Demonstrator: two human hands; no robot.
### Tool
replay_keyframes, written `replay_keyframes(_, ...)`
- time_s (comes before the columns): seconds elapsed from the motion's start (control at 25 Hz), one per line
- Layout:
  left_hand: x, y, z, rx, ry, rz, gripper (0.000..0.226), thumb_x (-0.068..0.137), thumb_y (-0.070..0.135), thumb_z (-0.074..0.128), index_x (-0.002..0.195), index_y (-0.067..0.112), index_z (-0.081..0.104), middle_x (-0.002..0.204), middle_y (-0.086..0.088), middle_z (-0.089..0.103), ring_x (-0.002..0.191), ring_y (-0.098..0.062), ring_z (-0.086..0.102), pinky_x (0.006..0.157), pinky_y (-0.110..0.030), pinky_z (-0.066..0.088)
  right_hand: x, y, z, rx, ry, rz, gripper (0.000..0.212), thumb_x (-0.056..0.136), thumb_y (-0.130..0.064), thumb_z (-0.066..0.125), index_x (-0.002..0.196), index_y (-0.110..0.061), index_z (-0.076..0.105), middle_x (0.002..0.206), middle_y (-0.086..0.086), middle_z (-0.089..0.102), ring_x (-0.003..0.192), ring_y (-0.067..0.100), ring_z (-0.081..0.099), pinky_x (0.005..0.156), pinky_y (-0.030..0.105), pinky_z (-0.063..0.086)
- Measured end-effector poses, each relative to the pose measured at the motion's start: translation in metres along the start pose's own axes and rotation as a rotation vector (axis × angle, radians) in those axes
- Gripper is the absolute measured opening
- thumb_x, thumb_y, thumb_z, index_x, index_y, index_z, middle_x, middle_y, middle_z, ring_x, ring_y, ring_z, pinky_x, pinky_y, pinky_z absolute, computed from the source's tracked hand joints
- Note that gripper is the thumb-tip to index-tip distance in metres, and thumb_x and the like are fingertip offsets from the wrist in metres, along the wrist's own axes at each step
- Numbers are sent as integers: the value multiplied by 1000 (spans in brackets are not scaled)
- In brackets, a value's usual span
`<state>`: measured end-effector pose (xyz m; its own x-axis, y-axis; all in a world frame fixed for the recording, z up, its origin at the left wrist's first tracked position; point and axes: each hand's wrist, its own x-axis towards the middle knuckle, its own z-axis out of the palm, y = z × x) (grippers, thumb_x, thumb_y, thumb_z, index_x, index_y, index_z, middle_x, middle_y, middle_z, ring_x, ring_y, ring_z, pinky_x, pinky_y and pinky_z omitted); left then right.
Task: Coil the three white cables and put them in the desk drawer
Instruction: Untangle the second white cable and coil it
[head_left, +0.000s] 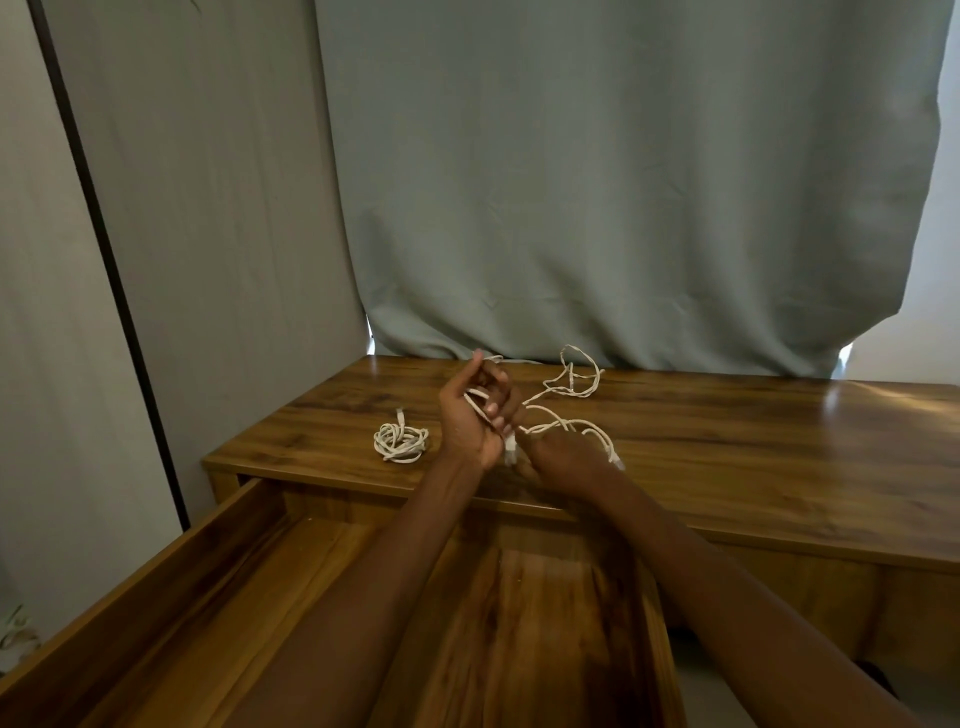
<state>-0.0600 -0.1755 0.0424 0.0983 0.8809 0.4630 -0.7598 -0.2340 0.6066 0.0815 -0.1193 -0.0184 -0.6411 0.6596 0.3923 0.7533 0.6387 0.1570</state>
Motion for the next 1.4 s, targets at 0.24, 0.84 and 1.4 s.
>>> replay_keyframes(0.24,21,10,-24,301,384,300,52,104,36,42,72,8,71,45,0,35,38,-11,28,43,-28,16,-14,10,7,57,119,-111,51,95,-59,25,110,-28,62,90,4,72,80,26,68,65,37,51)
replay_keyframes(0.84,-5,0,-19,1145,-168,-872,91,80,90,30,54,7,52,42,-4,35,37,-13,32,43,-23,28,-6,58,-27,-126,400,-55,30,97,-42,46,109,-28,69,93,-2,74,77,23,70,57,33,50)
replay_keyframes(1.4,6,7,13,-239,-192,1,47,105,30,32,106,7,73,48,1,46,32,-7,36,38,-21,30,14,17,-16,284,194,113,22,96,-32,57,113,-24,68,92,7,74,87,25,68,68,36,48)
